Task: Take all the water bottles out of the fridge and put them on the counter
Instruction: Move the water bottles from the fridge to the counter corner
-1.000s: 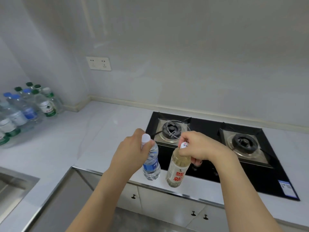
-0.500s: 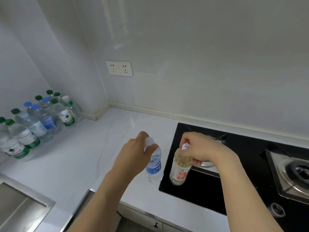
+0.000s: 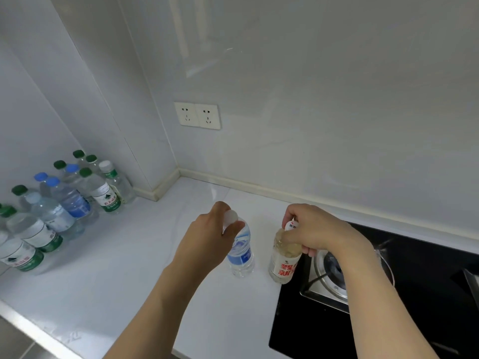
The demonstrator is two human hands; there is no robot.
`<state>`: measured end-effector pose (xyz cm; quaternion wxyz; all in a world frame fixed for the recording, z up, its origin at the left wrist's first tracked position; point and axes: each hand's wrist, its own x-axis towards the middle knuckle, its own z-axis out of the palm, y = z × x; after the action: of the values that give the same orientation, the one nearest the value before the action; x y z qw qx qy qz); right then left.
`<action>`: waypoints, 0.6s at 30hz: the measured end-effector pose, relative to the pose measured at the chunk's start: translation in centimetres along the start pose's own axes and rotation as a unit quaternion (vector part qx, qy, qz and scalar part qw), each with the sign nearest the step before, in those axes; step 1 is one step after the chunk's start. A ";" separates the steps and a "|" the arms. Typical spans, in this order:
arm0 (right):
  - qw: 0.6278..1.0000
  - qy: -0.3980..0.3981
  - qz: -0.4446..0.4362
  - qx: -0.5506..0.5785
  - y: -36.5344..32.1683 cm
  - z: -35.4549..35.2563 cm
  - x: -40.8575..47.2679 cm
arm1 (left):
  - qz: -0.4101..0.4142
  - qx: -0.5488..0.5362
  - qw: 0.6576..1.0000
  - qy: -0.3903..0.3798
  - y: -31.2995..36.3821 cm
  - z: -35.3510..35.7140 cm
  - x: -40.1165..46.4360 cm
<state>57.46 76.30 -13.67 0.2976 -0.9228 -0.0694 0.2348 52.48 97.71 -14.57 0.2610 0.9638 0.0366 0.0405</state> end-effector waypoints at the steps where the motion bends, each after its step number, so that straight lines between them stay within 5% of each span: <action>1: 1.000 -0.006 0.003 -0.007 -0.4 0.2 0.6 | 0.000 -0.002 1.000 -0.001 -0.6 0.0 0.5; 18: 0.999 -0.012 -0.029 -0.006 -15.3 6.6 13.7 | -0.031 -0.022 0.999 0.022 -16.5 -7.1 8.8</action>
<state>66.60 95.80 -14.86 0.2976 -0.9193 -0.1016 0.2368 59.68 116.31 -16.31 0.2826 0.9551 0.0709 0.0543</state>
